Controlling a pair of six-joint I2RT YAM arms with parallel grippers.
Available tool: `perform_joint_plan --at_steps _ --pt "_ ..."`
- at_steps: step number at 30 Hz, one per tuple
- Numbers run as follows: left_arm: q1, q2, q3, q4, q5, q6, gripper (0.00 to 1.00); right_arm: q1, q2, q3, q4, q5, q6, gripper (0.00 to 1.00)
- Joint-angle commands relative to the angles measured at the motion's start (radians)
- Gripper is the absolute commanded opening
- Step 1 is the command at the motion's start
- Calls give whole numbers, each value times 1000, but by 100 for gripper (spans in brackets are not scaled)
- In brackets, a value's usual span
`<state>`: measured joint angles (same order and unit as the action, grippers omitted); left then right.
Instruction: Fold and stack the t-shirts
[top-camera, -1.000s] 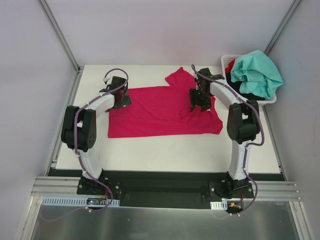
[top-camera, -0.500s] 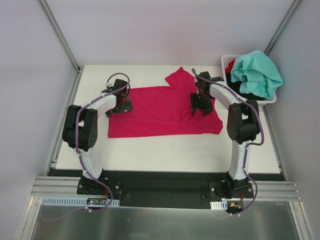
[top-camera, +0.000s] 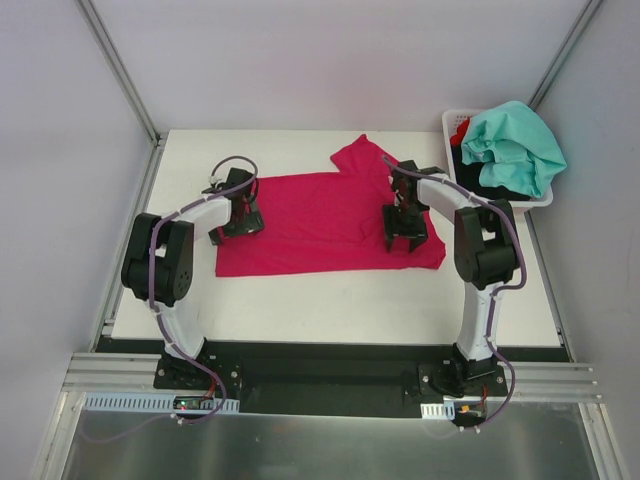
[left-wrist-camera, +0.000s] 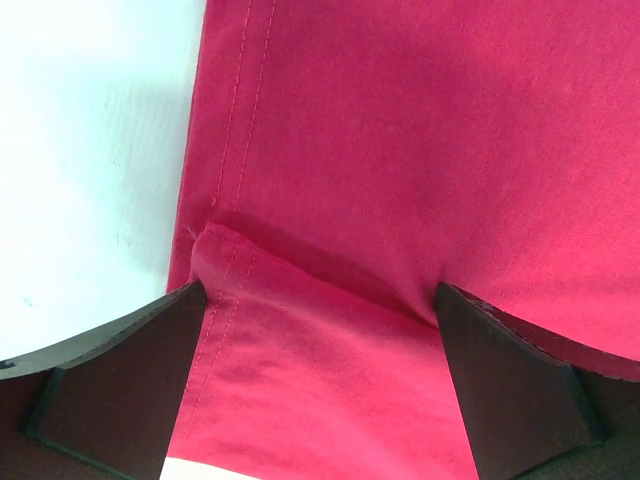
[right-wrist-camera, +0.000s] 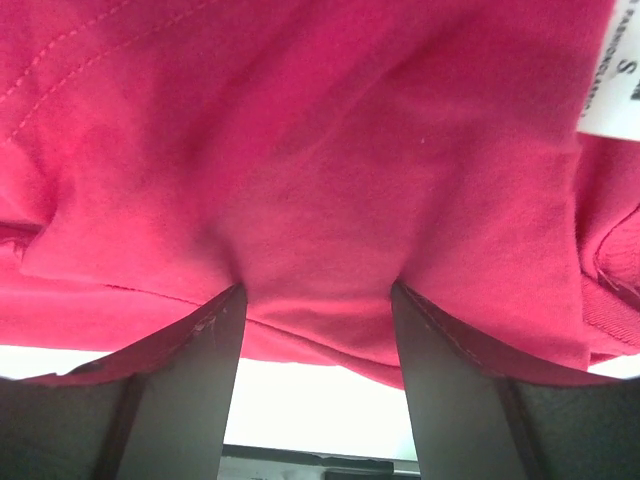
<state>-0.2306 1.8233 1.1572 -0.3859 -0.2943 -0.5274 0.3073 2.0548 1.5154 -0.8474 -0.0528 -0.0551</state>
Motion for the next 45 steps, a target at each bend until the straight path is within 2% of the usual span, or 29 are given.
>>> perform_joint_plan --at_steps 1,7,15,23,30,35,37,41,45 --pt "-19 -61 -42 -24 -52 -16 99 24 -78 -15 -18 19 24 64" --pt "-44 -102 -105 -19 -65 -49 99 50 -107 -64 -13 30 31 64" --pt "-98 -240 -250 -24 -84 -94 99 110 -218 -205 8 44 52 64" --pt "-134 -389 -363 -44 -98 -131 99 236 -357 -426 45 103 138 64" --pt "-193 -469 -407 -103 -115 -192 99 351 -412 -534 67 134 228 64" --pt "-213 -530 -325 -247 -161 -235 99 392 -461 -511 13 174 276 64" --pt "-213 -561 -268 -292 -202 -227 99 395 -495 -439 -49 194 276 64" --pt "-211 -555 -37 -405 -249 -183 99 388 -518 -240 -186 275 244 66" --pt "-205 -472 146 -432 -258 -146 99 299 -486 -51 -246 271 178 66"
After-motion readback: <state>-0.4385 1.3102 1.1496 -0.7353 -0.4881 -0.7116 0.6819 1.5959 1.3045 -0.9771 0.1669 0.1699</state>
